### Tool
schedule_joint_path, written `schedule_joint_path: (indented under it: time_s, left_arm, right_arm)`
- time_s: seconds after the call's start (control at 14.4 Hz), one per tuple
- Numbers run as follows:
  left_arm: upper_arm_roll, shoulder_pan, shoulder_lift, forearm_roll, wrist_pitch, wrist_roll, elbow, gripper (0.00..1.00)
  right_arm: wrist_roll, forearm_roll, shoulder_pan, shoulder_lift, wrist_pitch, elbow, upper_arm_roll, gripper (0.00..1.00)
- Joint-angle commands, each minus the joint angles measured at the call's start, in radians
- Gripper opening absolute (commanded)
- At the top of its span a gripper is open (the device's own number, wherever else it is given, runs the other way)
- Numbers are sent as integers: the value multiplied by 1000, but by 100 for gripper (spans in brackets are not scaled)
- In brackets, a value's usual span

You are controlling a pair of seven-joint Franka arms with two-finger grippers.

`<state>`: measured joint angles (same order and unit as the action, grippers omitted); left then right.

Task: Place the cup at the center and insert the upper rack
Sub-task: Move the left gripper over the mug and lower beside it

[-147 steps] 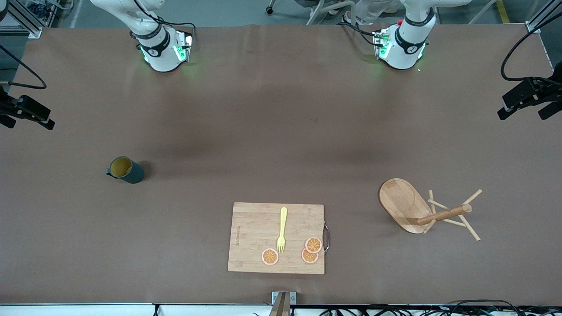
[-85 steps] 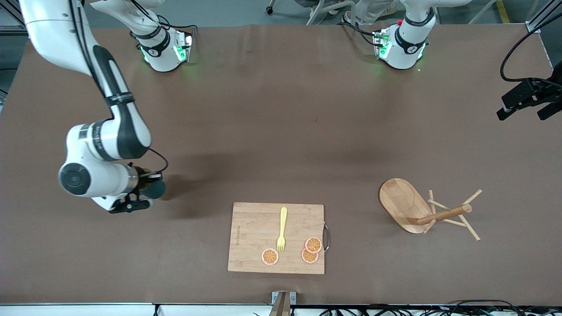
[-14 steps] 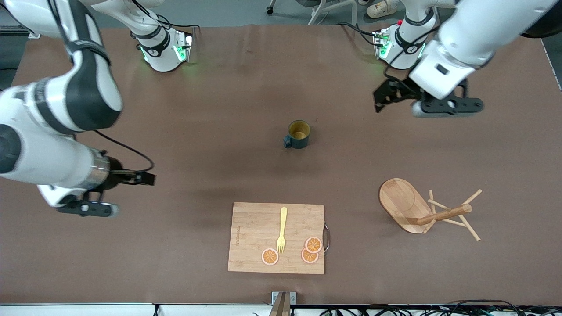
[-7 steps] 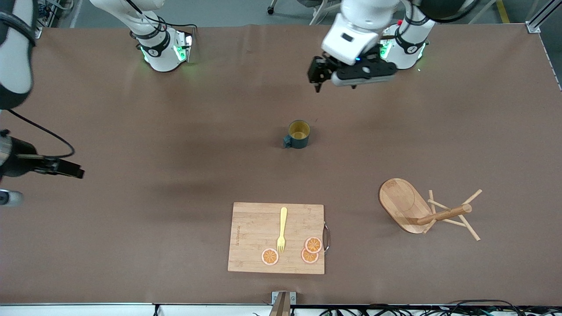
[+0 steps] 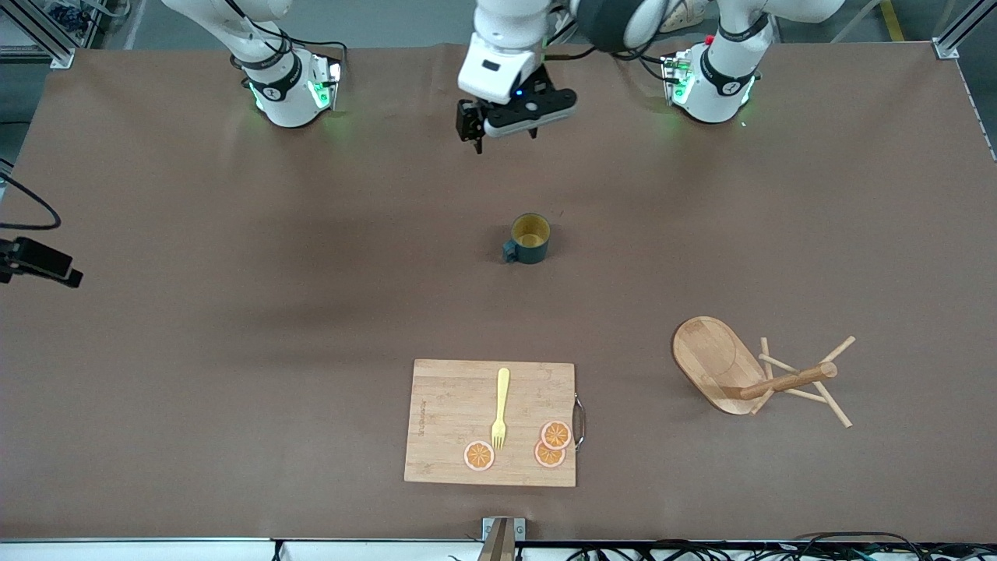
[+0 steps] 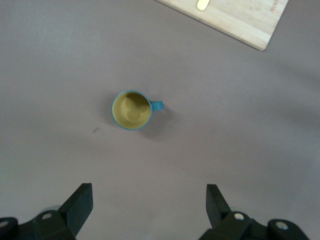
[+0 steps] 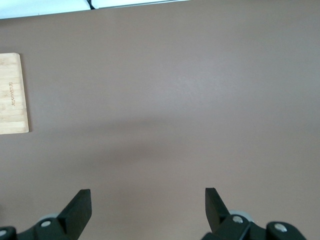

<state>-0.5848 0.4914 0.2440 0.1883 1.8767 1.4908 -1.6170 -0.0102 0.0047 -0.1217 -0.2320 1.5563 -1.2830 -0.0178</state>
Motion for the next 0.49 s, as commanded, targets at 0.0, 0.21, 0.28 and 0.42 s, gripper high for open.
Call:
schedule_joint_path:
  time_s: [0.0, 0.21, 0.28, 0.42]
  left_arm:
    - [3, 74, 82, 81, 15, 141, 32, 100]
    - [6, 147, 168, 146, 18, 267, 74, 100]
    - [8, 168, 196, 167, 18, 304, 84, 100]
    - [11, 208, 237, 218, 18, 368, 92, 100]
  right_arm:
    - [-13, -3, 48, 59, 21, -62, 57, 100]
    - [-16, -5, 60, 74, 1, -64, 75, 100]
    - [-16, -9, 62, 80, -2, -65, 75, 100]
    - [-14, -15, 63, 126, 14, -134, 70, 100]
